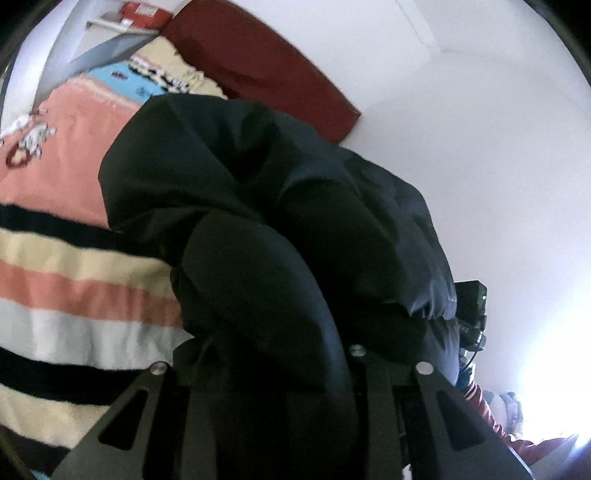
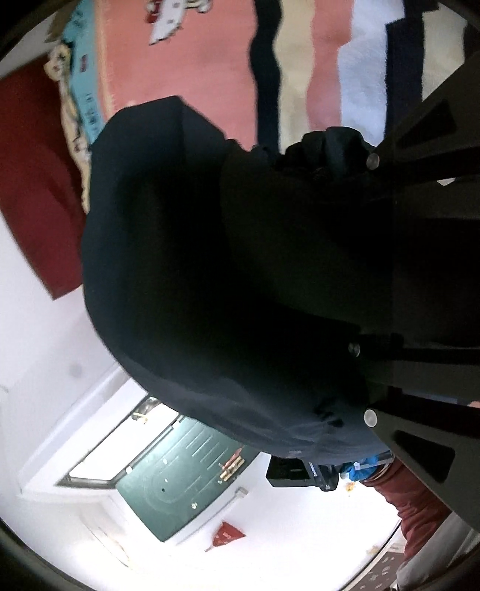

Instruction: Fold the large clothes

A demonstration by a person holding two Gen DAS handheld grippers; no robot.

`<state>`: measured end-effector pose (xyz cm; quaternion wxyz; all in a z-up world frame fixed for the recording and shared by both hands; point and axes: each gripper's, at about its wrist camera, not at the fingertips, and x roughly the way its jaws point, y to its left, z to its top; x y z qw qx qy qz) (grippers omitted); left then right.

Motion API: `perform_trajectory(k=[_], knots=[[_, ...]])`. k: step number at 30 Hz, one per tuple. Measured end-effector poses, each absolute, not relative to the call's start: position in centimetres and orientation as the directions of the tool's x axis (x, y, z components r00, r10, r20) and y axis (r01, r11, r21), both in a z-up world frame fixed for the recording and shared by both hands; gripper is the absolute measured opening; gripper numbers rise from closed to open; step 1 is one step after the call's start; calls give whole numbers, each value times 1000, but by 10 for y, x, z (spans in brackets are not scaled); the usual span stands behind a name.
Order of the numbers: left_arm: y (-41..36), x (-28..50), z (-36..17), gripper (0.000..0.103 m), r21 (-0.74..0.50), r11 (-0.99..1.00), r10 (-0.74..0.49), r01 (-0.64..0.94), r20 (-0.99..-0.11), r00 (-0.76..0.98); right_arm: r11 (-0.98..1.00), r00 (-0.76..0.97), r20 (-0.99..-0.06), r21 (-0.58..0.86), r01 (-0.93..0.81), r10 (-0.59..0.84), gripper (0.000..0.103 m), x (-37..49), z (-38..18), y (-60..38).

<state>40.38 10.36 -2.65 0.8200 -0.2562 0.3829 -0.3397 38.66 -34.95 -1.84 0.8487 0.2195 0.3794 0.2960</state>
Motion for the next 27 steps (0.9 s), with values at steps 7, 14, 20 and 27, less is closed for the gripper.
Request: perform_trajectory(k=[7, 14, 20, 27], knots=[[110, 383, 10, 23, -673, 634, -759, 380, -449, 471, 717, 568, -475, 610, -337, 672, 19, 340, 20, -361], [97, 411, -50, 23, -656, 701, -700, 281, -557, 447, 743, 557, -542, 630, -226, 629, 19, 354, -19, -372], [128, 423, -114, 28, -669, 723, -666, 170, -612, 427, 727, 530, -583, 680, -97, 616, 22, 363, -94, -398], [174, 424, -119, 43, -731, 673, -702, 115, -582, 409, 802, 550, -677, 597, 21, 489, 80, 355, -107, -422]])
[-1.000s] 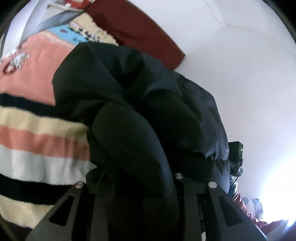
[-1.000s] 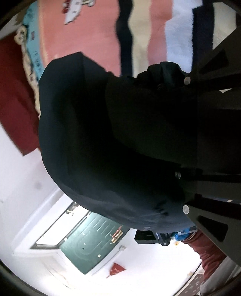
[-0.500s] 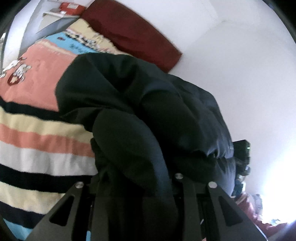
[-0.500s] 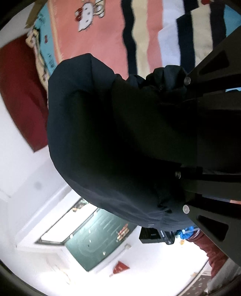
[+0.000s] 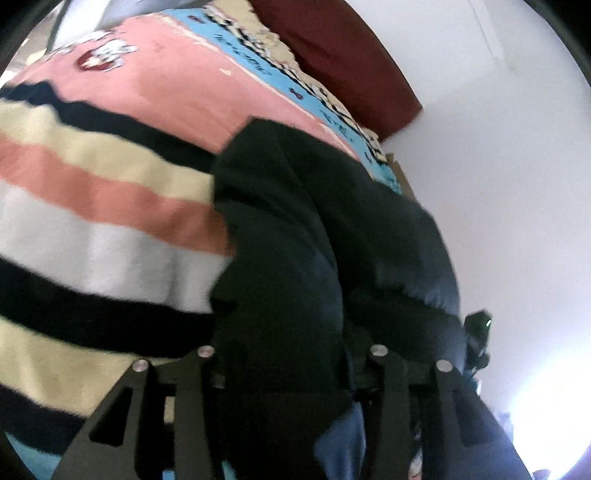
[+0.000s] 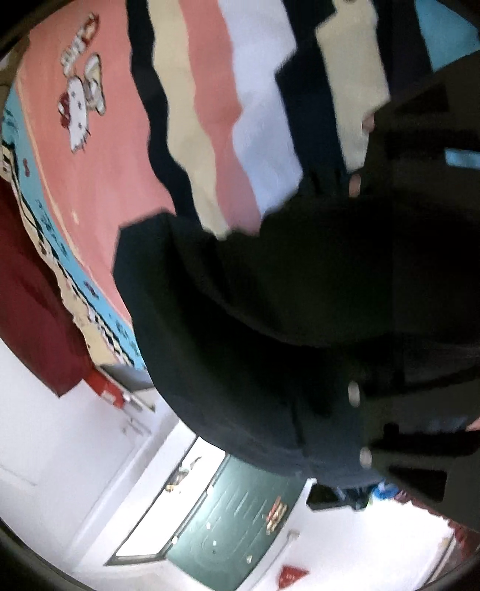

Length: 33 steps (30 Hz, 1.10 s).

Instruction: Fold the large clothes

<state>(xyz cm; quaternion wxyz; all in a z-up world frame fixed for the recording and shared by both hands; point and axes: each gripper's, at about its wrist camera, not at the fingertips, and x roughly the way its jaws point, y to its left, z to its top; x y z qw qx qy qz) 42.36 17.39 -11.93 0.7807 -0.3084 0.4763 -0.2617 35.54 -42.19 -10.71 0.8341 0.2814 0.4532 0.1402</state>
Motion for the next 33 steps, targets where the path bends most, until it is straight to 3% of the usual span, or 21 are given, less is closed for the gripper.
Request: perform_trajectory(k=[1, 6, 12, 21, 26, 33], knots=[[184, 424, -119, 44, -732, 673, -695, 104, -578, 427, 820, 562, -693, 571, 46, 451, 87, 352, -104, -431], [237, 399, -88, 44, -627, 779, -521, -8, -655, 548, 829, 595, -719, 539, 150, 360, 87, 324, -84, -464], [238, 334, -36, 44, -479, 878, -396, 19, -701, 592, 878, 618, -738, 453, 157, 270, 87, 263, -37, -446], [184, 217, 39, 44, -362, 931, -297, 39, -694, 656, 926, 642, -736, 362, 105, 215, 88, 160, 5, -368], [140, 157, 46, 53, -289, 957, -236, 34, -700, 674, 946, 660, -725, 318, 63, 199, 90, 108, 16, -329], [71, 89, 56, 54, -204, 978, -173, 43, -679, 714, 985, 709, -701, 162, 58, 74, 100, 46, 33, -297]])
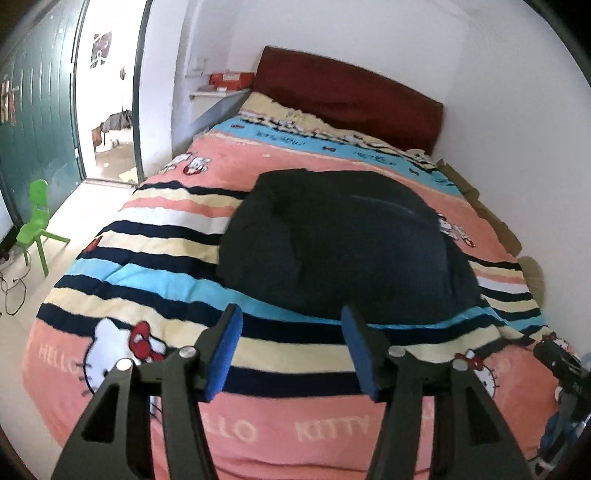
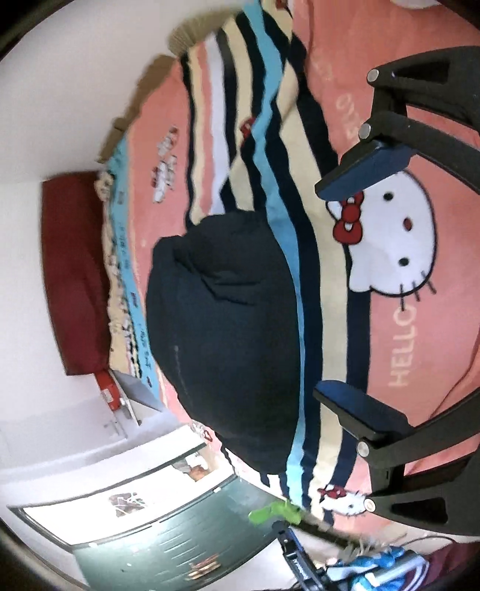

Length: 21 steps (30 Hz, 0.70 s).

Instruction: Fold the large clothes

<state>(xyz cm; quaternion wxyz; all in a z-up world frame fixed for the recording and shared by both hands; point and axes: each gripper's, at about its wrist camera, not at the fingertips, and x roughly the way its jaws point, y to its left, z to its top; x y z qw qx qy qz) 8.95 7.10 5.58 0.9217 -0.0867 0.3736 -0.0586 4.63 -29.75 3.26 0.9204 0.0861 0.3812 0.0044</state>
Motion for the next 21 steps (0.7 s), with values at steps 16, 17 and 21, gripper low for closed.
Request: perform_trajectory(k=[16, 17, 21], knots=[[-2, -20, 77, 64, 26, 999, -13, 34, -580, 815, 1000, 824, -566, -7, 20, -20, 102, -43, 72, -255], [-3, -25, 80, 64, 31, 999, -17, 42, -572, 820, 1000, 829, -559, -15, 24, -29, 102, -46, 74, -253], [-6, -40, 85, 64, 41, 998, -19, 49, -544, 839, 999, 842, -537, -36, 35, -49, 102, -58, 80, -242]])
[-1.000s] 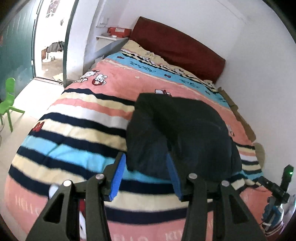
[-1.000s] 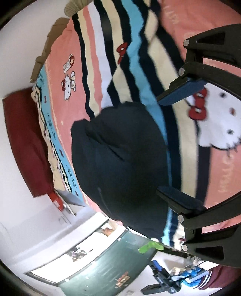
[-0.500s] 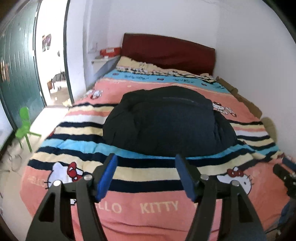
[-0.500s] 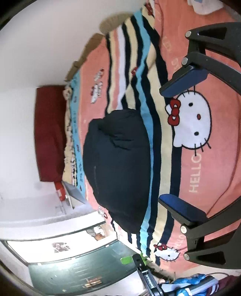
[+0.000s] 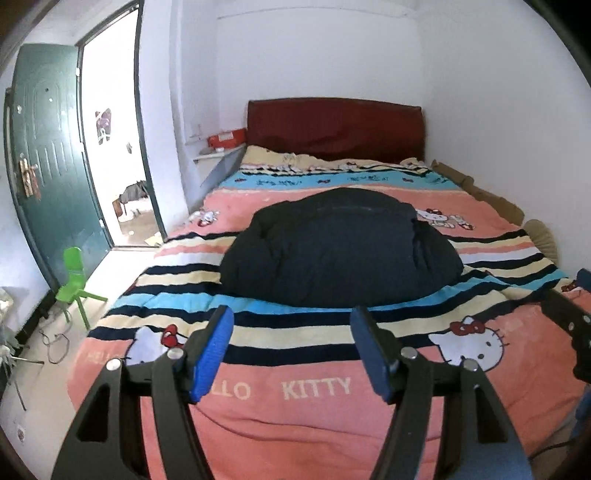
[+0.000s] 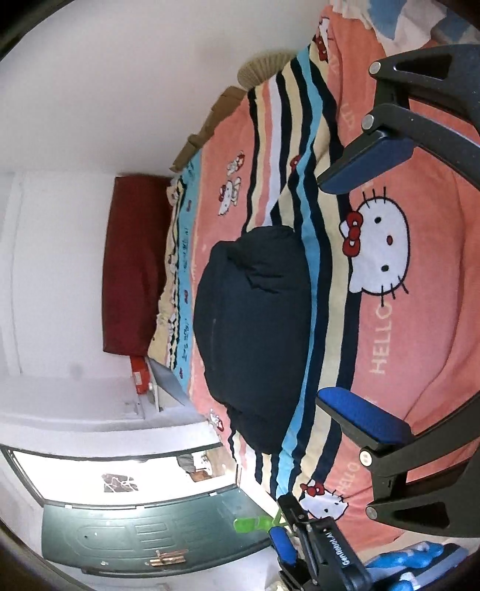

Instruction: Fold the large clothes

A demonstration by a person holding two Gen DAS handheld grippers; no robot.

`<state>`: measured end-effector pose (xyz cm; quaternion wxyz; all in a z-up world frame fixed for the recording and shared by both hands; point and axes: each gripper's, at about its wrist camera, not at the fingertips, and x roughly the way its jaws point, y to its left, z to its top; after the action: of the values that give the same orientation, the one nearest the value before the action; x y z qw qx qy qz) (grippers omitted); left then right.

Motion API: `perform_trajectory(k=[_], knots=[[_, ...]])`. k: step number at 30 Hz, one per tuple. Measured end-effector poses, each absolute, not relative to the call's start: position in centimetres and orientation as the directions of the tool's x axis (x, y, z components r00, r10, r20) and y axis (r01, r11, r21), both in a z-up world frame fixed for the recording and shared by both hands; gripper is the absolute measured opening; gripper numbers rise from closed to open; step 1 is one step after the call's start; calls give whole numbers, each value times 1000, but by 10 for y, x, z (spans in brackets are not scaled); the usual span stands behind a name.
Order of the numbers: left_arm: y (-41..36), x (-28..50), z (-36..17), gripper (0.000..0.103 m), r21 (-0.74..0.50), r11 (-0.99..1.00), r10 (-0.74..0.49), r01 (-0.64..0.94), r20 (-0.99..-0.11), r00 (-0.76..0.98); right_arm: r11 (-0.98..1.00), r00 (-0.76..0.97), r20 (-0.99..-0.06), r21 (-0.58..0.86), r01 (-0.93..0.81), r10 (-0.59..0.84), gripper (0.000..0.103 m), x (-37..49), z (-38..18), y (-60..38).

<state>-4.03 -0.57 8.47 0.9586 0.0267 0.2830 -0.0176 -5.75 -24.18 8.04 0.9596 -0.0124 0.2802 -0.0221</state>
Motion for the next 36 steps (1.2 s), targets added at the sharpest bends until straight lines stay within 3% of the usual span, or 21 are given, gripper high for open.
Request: perform_trajectory(k=[10, 36], knots=[[19, -67, 81, 64, 12, 999, -35, 48, -509, 860, 996, 870, -486, -72, 61, -89, 102, -83, 92, -209], [28, -88, 75, 64, 29, 995, -65, 93, -506, 860, 991, 854, -504, -83, 100, -129, 102, -110, 84, -206]])
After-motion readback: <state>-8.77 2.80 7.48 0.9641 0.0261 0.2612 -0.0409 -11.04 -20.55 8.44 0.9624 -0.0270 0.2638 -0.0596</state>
